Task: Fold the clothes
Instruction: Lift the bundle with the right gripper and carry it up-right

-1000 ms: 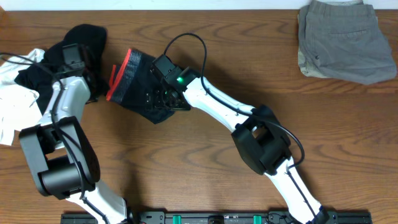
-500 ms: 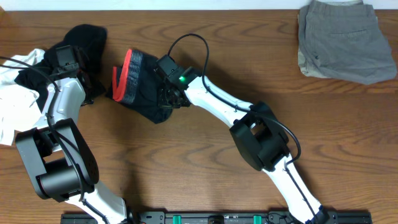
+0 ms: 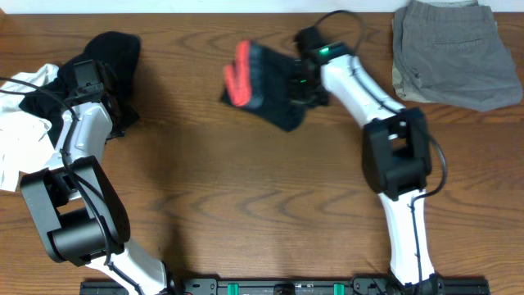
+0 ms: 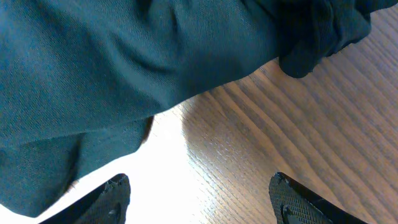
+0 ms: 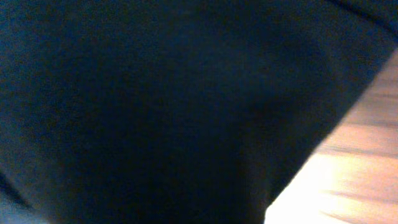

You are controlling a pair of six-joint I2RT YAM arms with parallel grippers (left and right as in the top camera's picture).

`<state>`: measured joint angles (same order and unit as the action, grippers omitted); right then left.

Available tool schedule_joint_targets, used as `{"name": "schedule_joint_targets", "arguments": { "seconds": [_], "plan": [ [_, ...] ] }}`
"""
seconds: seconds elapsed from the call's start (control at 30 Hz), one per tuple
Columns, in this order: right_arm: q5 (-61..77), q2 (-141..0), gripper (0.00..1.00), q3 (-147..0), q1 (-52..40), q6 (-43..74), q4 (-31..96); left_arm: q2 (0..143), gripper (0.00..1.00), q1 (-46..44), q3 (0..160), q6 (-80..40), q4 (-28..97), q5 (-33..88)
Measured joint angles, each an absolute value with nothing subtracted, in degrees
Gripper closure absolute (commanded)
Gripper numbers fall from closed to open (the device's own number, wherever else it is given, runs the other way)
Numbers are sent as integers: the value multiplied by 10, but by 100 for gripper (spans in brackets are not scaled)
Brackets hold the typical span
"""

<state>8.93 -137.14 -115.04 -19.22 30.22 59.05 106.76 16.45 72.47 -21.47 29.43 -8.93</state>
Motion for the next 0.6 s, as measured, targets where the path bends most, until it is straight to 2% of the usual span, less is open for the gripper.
{"name": "schedule_joint_targets", "arguments": {
  "seconds": [0.3,0.6],
  "plan": [
    [40,-1367,98,-1150,-188,342,636,1068,27,160,725,-226,294,-54],
    [42,-1366,40,-1150,-233,346,661,1068,27,134,725,-225,294,-45]
  ]
}}
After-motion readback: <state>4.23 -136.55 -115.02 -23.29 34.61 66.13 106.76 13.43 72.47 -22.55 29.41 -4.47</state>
